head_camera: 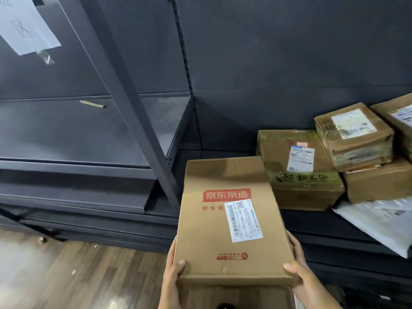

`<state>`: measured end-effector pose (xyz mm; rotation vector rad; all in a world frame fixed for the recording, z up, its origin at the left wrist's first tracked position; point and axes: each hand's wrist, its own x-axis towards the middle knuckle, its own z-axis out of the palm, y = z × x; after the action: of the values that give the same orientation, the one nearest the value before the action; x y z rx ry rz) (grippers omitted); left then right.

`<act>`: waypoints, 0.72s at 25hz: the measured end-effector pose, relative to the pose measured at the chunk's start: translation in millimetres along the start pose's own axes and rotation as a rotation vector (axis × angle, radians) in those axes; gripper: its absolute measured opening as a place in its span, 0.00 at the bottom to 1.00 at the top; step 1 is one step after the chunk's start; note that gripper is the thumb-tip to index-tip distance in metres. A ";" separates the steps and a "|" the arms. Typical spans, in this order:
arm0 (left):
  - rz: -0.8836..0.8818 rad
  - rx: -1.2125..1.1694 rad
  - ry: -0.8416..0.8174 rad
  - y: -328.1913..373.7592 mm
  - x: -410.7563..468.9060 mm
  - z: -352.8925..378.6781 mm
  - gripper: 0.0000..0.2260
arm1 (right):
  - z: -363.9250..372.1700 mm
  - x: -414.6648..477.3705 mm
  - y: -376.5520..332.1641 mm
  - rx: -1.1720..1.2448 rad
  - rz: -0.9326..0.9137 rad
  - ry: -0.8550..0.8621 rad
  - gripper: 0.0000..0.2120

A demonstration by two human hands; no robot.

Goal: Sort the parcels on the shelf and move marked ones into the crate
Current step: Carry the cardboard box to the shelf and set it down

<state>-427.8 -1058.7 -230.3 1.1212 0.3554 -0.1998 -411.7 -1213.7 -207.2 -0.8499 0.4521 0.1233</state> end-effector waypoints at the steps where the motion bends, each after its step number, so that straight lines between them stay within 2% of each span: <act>1: 0.042 -0.034 -0.041 3.7 4.6 5.4 0.37 | -66.1 -10.9 -63.6 -0.033 0.007 0.027 0.48; 2: 0.043 -0.016 -0.071 9.1 7.9 8.6 0.34 | -89.4 -18.6 -58.6 -0.014 -0.059 0.039 0.47; 3: 0.052 0.014 -0.128 14.1 14.7 9.4 0.33 | -77.0 -22.4 -47.6 -0.041 -0.109 -0.007 0.46; 4: 0.047 0.056 -0.133 20.1 23.2 8.9 0.33 | -81.1 -22.3 -53.4 -0.101 -0.133 0.023 0.44; 6: 0.072 0.089 -0.158 35.5 36.0 8.1 0.39 | -85.4 -17.1 -56.6 -0.236 -0.161 0.031 0.43; 8: 0.049 0.073 -0.138 45.4 49.0 7.9 0.47 | -76.7 -23.8 -65.2 -0.207 -0.186 -0.046 0.39; 9: 0.051 0.041 -0.146 49.3 51.2 10.7 0.48 | -78.8 -25.3 -70.1 -0.238 -0.232 -0.069 0.37; 11: 0.002 -0.062 -0.165 52.7 57.1 16.8 0.47 | -67.2 -32.6 -85.2 -0.396 -0.278 -0.063 0.39; 13: -0.068 -0.113 -0.124 53.7 64.5 28.1 0.48 | -52.0 -34.3 -101.5 -0.658 -0.341 0.013 0.44; 15: -0.143 -0.158 -0.126 54.9 68.2 43.2 0.45 | -41.5 -35.8 -114.9 -0.798 -0.410 0.042 0.43; 18: -0.175 -0.188 -0.153 61.0 68.2 61.2 0.37 | -31.7 -40.2 -129.8 -0.930 -0.409 0.055 0.39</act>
<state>-333.5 -1086.8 -181.0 0.8837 0.3290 -0.3968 -421.8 -1320.0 -117.5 -1.8443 0.2475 -0.0821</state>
